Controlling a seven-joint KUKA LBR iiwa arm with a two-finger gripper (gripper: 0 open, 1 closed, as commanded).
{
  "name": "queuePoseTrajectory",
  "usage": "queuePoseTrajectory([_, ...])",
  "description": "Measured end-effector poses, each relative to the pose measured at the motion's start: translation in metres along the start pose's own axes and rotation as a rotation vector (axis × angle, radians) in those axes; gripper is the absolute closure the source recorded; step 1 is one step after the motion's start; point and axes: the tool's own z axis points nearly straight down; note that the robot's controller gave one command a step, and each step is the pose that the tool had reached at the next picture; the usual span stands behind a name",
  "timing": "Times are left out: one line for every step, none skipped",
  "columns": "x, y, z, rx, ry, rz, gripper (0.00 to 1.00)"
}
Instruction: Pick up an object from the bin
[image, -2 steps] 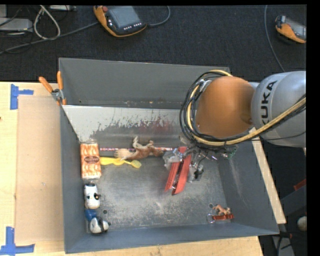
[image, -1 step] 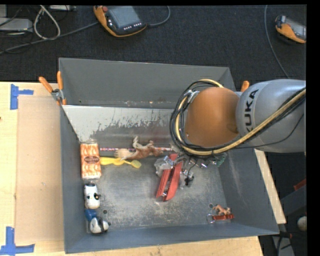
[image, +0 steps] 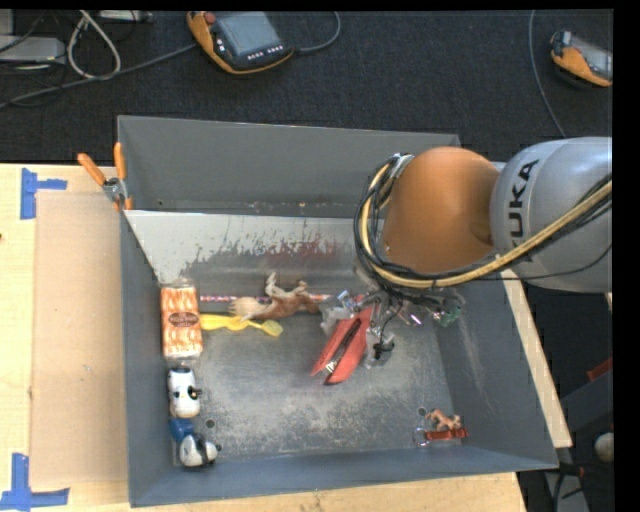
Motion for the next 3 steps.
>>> queuePoseTrajectory([0.029, -0.005, 0.018, 0.01, -0.012, -0.3, 1.0])
queuePoseTrajectory([0.03, 0.009, 0.054, 0.0, -0.004, -0.429, 1.0])
queuePoseTrajectory([0.024, -0.009, 0.06, 0.002, -0.005, -0.134, 1.0])
